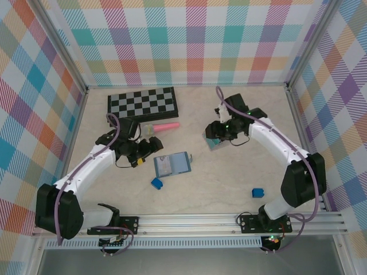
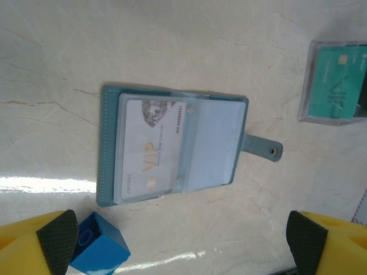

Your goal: Take the credit cards out of the card holder

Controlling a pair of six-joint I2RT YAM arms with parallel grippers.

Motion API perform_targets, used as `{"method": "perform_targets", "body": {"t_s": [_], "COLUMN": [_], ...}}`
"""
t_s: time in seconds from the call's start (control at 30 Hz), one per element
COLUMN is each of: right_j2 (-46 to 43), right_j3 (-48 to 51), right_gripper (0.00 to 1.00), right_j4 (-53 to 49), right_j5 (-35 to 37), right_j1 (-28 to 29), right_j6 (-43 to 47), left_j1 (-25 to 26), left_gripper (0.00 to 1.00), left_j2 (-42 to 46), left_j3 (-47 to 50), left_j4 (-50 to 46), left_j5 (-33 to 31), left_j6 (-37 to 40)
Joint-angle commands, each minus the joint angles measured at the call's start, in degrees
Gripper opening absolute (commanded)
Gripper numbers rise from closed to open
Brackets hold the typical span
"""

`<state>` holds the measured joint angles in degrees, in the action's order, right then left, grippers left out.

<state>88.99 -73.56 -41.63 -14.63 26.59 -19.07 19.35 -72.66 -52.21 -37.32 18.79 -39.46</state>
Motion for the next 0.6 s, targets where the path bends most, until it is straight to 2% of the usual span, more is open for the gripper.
{"method": "perform_targets", "body": {"t_s": [0.0, 0.1, 0.27, 0.47, 0.57], "right_j2": [1.0, 4.6, 12.2, 21.2, 25.2], "right_j3": [1.2, 0.7, -3.0, -7.4, -10.4], "right_gripper": [0.53, 0.53, 0.51, 0.45, 0.39], "right_j4": [3.9, 6.2, 9.7, 13.7, 12.5], "right_j5": [0.9, 1.1, -3.2, -8.6, -9.3], "right_j1": [5.7, 10.6, 16.0, 18.3, 18.7], "right_j6": [-6.2, -8.7, -12.7, -17.4, -17.6], "left_j1": [0.4, 0.3, -0.6, -1.6, -1.7], "left_gripper": [0.95, 0.93, 0.9, 0.85, 0.8], "left_j2": [-1.3, -1.7, -0.8, 0.4, 0.8], "left_j3": [2.2, 3.9, 6.4, 10.9, 12.2], "left_j4": [2.0, 3.7, 3.6, 7.7, 9.5], "left_j5": [-2.8, -3.9, -8.1, -6.8, -5.5], "left_j6": [-1.7, -2.9, -4.3, -6.8, -7.1]}}
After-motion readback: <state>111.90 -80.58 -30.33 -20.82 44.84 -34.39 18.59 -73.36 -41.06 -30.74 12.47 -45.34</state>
